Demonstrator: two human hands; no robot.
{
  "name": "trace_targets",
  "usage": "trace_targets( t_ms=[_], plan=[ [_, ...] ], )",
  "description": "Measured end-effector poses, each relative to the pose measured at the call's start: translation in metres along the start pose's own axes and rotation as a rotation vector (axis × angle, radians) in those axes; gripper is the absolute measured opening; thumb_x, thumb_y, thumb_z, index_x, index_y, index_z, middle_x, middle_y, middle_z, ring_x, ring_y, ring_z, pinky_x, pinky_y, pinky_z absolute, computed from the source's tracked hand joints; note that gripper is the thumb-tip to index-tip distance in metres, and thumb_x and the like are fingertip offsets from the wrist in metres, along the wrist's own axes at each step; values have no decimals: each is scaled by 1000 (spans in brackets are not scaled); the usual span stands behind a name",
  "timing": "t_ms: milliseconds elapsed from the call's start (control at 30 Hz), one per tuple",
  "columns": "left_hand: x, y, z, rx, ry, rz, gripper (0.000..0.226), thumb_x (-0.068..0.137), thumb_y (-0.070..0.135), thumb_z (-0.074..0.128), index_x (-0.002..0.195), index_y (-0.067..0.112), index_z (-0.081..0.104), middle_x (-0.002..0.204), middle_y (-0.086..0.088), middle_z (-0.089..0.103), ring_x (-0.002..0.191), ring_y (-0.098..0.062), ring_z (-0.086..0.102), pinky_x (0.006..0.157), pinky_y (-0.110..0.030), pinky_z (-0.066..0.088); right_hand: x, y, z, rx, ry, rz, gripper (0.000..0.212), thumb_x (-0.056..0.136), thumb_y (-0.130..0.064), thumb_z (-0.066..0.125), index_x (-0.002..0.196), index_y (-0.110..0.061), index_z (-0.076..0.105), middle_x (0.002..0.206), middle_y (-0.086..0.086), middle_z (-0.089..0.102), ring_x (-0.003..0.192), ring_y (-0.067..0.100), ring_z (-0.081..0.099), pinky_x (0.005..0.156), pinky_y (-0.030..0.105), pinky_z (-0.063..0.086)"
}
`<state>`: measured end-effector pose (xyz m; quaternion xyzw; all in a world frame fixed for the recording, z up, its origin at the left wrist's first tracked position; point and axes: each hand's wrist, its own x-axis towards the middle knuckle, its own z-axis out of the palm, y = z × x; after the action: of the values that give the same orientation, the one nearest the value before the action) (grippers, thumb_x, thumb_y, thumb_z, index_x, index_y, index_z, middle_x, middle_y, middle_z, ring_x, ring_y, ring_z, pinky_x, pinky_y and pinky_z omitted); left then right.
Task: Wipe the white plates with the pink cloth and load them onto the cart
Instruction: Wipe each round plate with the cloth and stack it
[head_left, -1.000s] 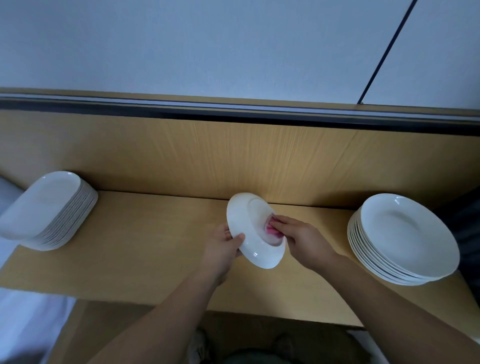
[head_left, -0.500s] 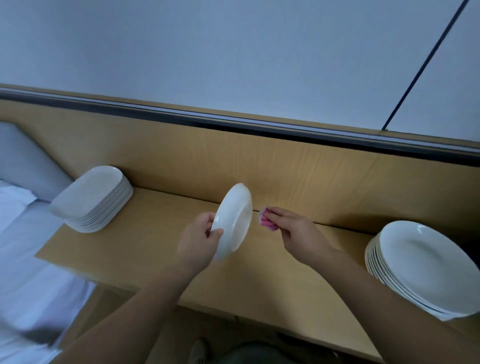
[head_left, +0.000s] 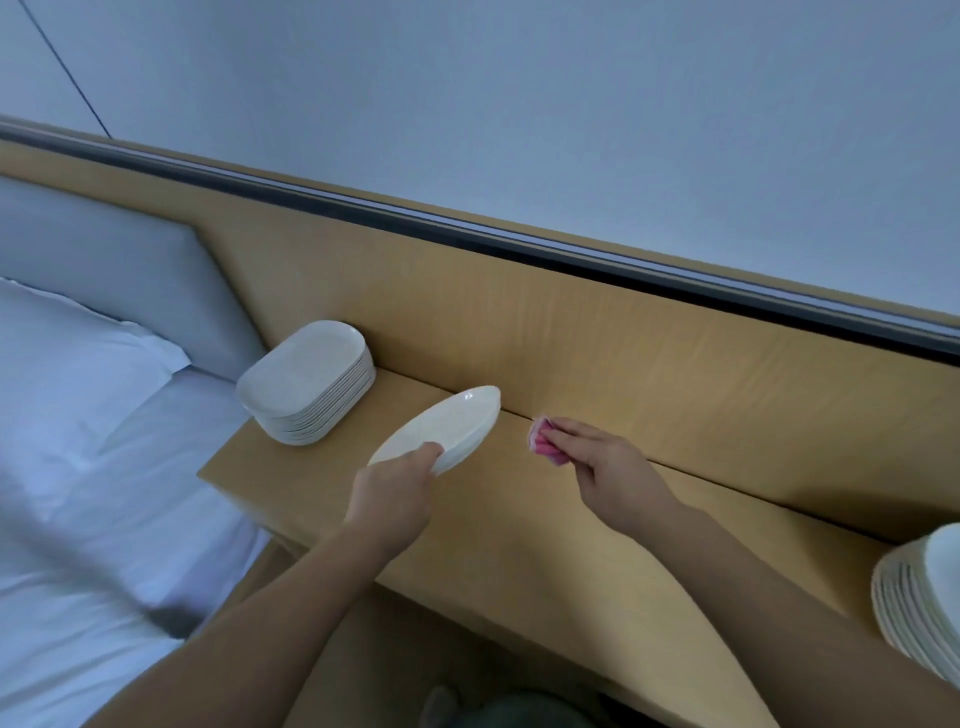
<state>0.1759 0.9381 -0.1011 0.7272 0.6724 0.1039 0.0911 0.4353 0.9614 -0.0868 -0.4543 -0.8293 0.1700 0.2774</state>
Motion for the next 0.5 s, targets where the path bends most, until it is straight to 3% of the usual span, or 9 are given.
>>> trace_targets(
  t_ms=[167, 233, 333, 433, 500],
  plan=[
    [10, -34, 5, 121, -109, 31, 35, 93, 12, 44, 126, 25, 44, 106, 5, 65, 92, -19, 63, 68, -31, 47, 21, -8, 22, 19, -25, 4, 56, 80, 24, 46, 122, -8, 65, 124, -22, 50, 108, 6, 56, 98, 1, 31],
    [14, -46, 10, 150, -143, 47, 41, 90, 10, 45, 127, 26, 43, 106, 6, 65, 93, -19, 63, 65, -30, 45, 28, -11, 30, 30, -44, 20, 57, 83, 22, 45, 124, -12, 65, 124, -21, 55, 104, 0, 57, 100, 9, 38],
    [17, -60, 20, 172, -185, 74, 44, 90, 7, 45, 129, 26, 41, 107, 5, 64, 93, -19, 62, 62, -28, 41, 38, -21, 38, 30, -38, 30, 56, 80, 25, 44, 120, -8, 66, 122, -12, 60, 106, -5, 51, 95, 0, 32],
    [21, -73, 29, 177, -217, 91, 44, 91, 7, 43, 131, 25, 41, 107, 4, 64, 94, -19, 62, 68, -30, 47, 44, -26, 46, 41, -42, 36, 55, 79, 27, 44, 116, -6, 67, 121, -13, 62, 103, -5, 51, 93, -2, 31],
    [23, -79, 33, 174, -231, 99, 43, 93, 7, 43, 131, 25, 42, 107, 2, 65, 93, -20, 62, 72, -30, 50, 45, -24, 52, 37, -65, 51, 57, 79, 26, 44, 117, -10, 66, 121, -25, 57, 101, -4, 54, 93, 0, 33]
  ],
)
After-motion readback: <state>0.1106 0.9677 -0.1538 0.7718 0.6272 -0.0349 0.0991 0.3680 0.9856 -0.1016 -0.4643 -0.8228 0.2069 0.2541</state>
